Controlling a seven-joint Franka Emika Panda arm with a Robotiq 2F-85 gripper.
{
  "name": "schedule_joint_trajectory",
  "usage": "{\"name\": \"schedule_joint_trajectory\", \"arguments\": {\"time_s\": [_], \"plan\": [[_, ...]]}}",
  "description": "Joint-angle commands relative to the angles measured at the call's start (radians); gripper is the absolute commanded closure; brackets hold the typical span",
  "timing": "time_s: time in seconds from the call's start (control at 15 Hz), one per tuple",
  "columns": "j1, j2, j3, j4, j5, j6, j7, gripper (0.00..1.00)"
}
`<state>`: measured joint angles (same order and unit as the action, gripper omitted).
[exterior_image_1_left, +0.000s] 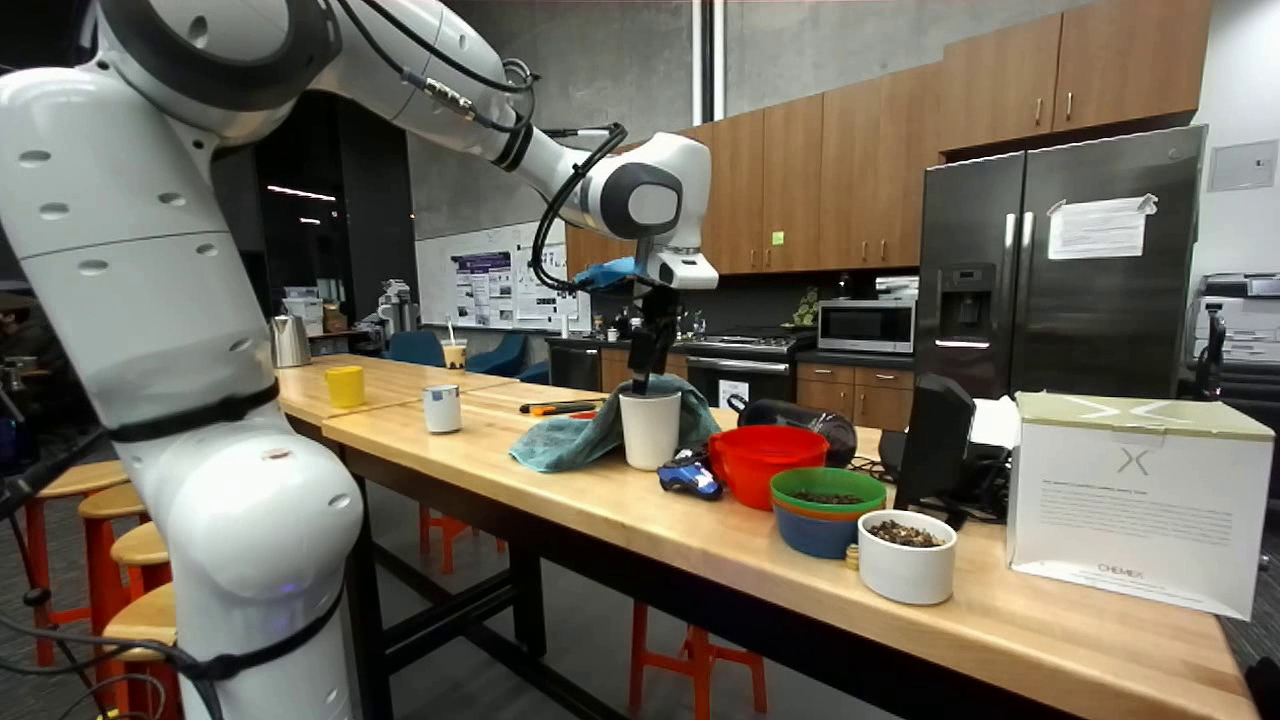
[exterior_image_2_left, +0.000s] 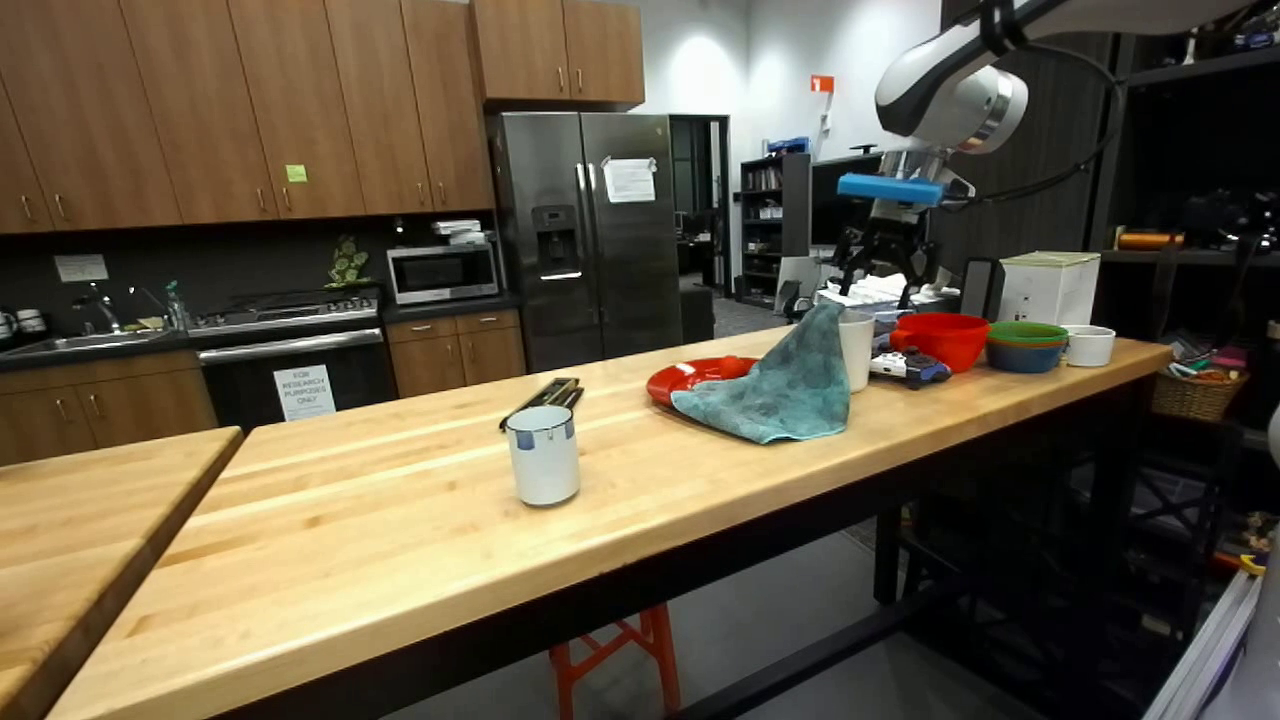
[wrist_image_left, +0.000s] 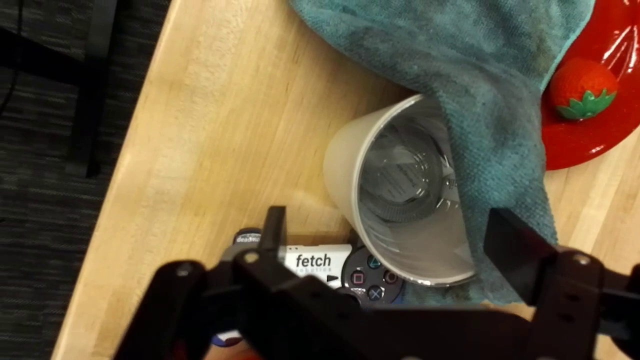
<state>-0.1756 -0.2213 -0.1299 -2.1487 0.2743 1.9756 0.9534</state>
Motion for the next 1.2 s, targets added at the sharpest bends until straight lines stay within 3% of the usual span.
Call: {"name": "schedule_joint_trajectory", "arguments": {"time_s": [0.0, 0.47, 1.13], "plan": [[0.003, 0.036, 0.001, 0.054, 0.008, -0.052, -0.013, 0.0], [0.022, 0.071, 0.004, 0.117, 0.068, -0.11, -0.039, 0.0], [0.043, 0.091, 0.01, 0.115, 0.146, -0.097, -0.045, 0.0]]}}
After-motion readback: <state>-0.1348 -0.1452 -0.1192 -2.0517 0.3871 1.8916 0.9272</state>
